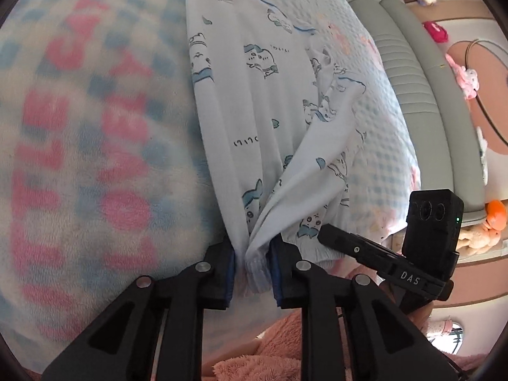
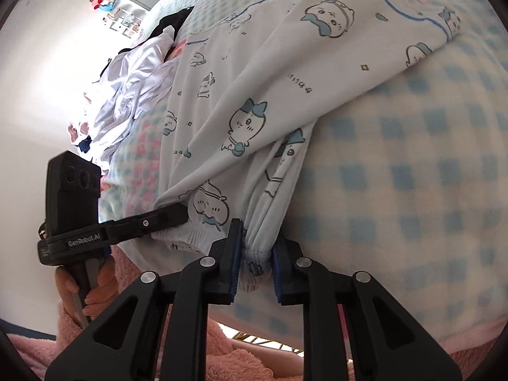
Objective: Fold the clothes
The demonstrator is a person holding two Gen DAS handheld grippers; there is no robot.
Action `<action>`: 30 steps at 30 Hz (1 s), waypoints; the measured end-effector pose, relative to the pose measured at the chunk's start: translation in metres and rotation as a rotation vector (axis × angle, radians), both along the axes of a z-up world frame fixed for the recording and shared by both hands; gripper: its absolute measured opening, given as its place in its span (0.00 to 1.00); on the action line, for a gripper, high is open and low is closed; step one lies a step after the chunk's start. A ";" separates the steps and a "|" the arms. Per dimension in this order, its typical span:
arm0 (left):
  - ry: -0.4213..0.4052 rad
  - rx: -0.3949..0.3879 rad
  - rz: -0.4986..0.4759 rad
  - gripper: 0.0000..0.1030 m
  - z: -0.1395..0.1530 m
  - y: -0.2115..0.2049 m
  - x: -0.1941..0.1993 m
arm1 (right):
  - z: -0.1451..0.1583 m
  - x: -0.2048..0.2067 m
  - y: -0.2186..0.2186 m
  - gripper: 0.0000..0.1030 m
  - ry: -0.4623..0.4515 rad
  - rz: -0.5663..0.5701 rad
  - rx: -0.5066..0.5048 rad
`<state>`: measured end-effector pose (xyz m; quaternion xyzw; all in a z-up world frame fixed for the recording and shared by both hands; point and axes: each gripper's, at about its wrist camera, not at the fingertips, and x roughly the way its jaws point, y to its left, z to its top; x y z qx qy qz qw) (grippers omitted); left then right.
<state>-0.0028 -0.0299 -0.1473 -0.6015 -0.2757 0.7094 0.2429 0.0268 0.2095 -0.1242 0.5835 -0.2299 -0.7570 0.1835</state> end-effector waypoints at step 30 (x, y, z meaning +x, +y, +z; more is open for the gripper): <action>0.305 -0.184 -0.210 0.40 0.085 0.103 -0.044 | 0.062 0.007 0.115 0.22 0.162 -0.246 0.047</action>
